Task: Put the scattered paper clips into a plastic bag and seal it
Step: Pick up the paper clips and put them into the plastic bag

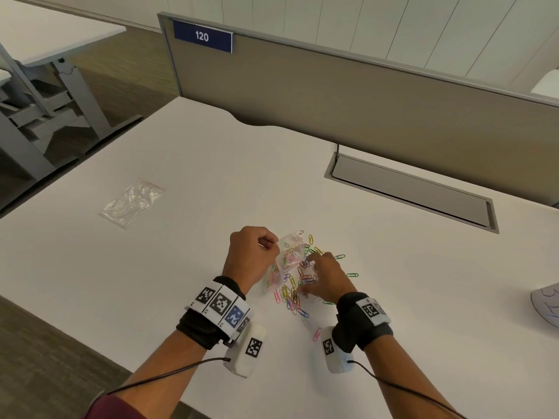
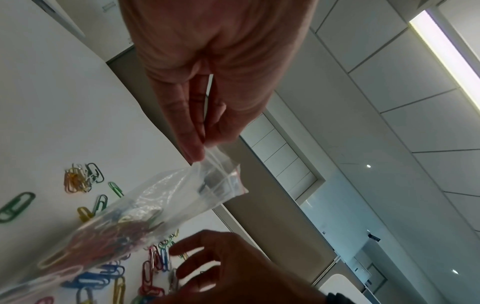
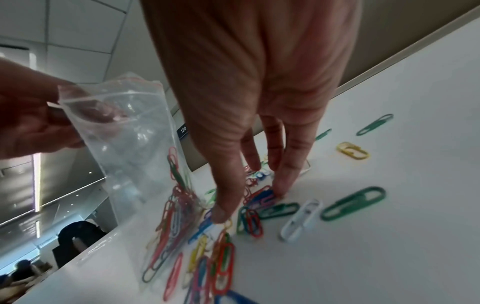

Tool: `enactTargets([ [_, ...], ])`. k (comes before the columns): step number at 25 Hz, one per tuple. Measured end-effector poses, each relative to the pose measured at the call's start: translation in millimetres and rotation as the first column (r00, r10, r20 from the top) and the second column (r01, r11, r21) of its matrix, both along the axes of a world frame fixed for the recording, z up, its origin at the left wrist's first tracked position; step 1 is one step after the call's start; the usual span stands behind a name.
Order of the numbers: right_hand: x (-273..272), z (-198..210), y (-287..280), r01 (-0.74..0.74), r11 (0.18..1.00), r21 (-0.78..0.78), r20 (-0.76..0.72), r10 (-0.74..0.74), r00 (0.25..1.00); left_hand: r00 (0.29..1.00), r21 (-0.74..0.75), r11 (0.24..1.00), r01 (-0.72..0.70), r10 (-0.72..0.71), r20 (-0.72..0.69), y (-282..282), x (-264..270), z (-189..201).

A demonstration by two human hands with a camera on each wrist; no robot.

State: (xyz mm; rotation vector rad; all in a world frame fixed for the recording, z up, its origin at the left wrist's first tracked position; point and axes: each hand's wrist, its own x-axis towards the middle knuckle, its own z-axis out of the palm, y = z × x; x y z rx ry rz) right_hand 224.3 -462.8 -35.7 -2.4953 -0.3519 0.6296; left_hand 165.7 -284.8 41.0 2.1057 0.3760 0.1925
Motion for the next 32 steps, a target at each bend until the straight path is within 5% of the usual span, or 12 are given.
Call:
enactTargets([
  [6,0,-1,7,-0.282,0.925,-0.253,0.101,0.315,0.944,0.999,0.04,0.999,0.034,-0.035,0.025,-2,7,4],
  [11,0,-17,5,-0.166,0.982,-0.091,0.284,0.185,0.941,0.998,0.051,0.997,0.058,-0.058,0.003,-8,6,1],
  [19,-6,-15,-2,0.003,0.999,-0.033,0.24,0.005,0.971,0.994,0.048,0.995,0.087,-0.084,-0.068,-19,4,-7],
  [22,-8,-6,-16,0.183,0.967,0.18,0.145,-0.21,0.967,0.99,0.047,0.993,0.112,-0.108,-0.086,-19,5,-7],
  [25,-16,3,-33,0.396,0.805,0.443,-0.118,-0.385,0.915,0.988,0.029,0.993,0.119,-0.115,-0.106,-20,5,-9],
  [29,-22,23,-50,0.55,0.552,0.627,-0.389,-0.389,0.835,0.987,0.013,0.993,0.116,-0.114,-0.116,-24,7,-16],
  [32,-26,27,-49,0.558,0.551,0.62,-0.462,-0.318,0.828,0.97,-0.028,0.986,0.165,-0.167,-0.174,-38,1,-23],
])
